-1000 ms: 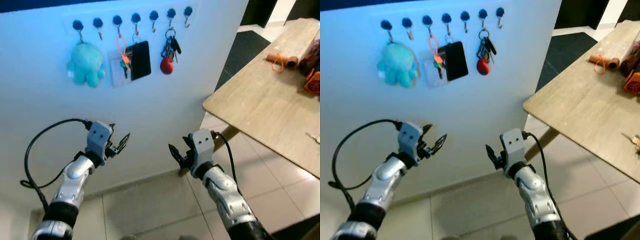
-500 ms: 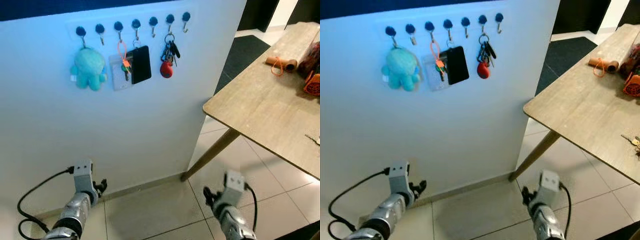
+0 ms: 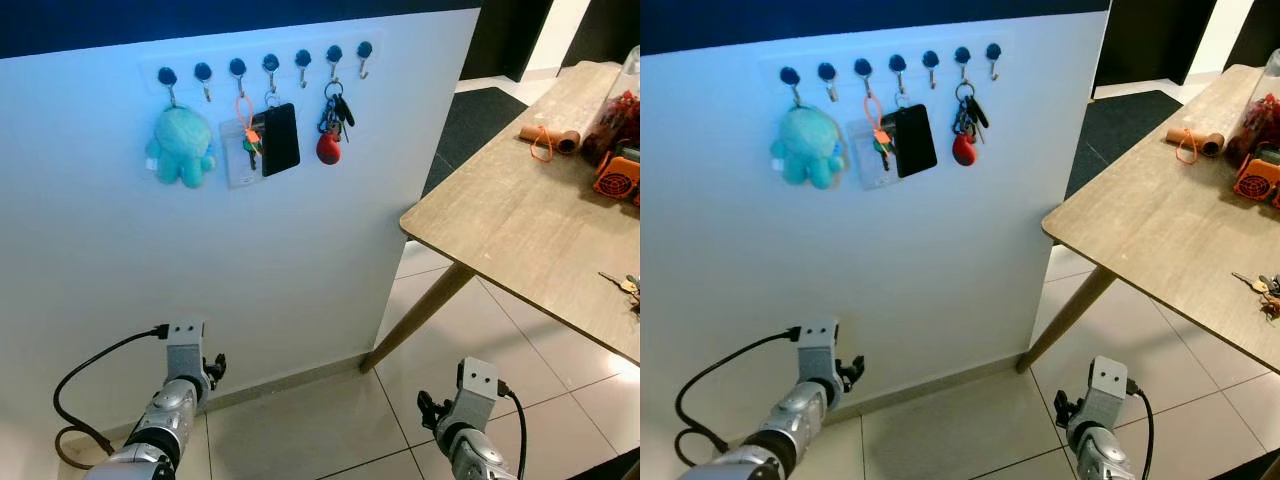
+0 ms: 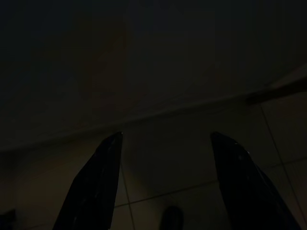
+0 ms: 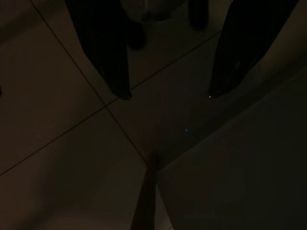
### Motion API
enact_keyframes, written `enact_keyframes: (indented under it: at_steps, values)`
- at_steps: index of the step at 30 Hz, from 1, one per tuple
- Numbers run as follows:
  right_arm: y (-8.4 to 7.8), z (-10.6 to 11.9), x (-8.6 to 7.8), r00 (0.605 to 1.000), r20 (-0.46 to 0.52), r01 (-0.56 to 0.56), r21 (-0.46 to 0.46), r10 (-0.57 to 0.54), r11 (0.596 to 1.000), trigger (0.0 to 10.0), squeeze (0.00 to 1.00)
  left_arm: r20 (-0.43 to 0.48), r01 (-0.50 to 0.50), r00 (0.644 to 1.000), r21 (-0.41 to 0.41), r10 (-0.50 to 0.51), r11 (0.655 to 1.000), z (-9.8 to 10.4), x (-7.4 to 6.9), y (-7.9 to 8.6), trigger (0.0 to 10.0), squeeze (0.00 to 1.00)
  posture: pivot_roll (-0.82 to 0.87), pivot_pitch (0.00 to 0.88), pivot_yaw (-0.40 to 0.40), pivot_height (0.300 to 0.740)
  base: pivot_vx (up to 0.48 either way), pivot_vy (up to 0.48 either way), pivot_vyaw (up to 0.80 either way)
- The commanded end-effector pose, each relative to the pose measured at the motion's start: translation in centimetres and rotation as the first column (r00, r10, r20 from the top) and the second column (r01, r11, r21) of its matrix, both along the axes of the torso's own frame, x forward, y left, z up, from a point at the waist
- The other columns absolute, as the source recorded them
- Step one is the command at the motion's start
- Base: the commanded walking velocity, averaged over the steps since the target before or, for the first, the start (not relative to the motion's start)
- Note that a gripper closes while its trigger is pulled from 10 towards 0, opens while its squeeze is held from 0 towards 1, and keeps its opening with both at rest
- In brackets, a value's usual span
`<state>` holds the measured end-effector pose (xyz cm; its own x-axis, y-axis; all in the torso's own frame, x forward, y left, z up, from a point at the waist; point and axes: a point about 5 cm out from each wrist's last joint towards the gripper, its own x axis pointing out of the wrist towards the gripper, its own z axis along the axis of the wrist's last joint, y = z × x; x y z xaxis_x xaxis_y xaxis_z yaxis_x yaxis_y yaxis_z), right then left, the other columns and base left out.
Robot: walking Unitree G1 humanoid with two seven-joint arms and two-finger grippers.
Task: Hang keys on a hook
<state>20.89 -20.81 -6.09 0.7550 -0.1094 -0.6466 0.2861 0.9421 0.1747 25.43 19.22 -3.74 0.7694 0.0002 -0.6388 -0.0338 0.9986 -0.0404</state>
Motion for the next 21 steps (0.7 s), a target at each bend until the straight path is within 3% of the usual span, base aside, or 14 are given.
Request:
enact_keyframes:
  at_steps: [1, 7, 12, 21]
  values:
    - [-0.06, -0.03, -0.05, 1.000, 0.000, 0.006, 0.000, -0.006, 1.000, 10.0, 0.00, 0.001, 0.026, 1.000, 0.015, -0.026, 1.000, -0.17, -0.16, -0.45, 10.0, 0.00, 0.02, 0.000, 0.005, 0.740, 0.000, 0.000, 0.00]
    - [0.43, -0.22, -0.27, 1.000, 0.005, -0.014, -0.010, 0.014, 1.000, 10.0, 0.00, 0.042, 0.031, 0.999, 0.061, -0.033, 0.998, 0.05, -0.07, -0.22, 10.0, 0.00, 0.02, 0.000, -0.002, 0.740, 0.000, 0.000, 0.00]
    - [0.56, -0.36, -0.48, 1.000, 0.002, -0.021, -0.021, 0.021, 1.000, 10.0, 0.00, 0.064, 0.014, 0.998, 0.029, -0.016, 0.999, 0.25, 0.03, 0.08, 10.0, 0.00, 0.02, 0.000, -0.005, 0.740, 0.000, 0.000, 0.00]
    - [0.54, -0.37, -0.51, 1.000, -0.001, -0.030, -0.044, 0.030, 0.999, 10.0, 0.00, 0.070, 0.052, 0.996, 0.056, -0.055, 0.997, 0.19, -0.09, -0.10, 10.0, 0.00, 0.02, 0.000, -0.009, 0.740, 0.000, 0.000, 0.00]
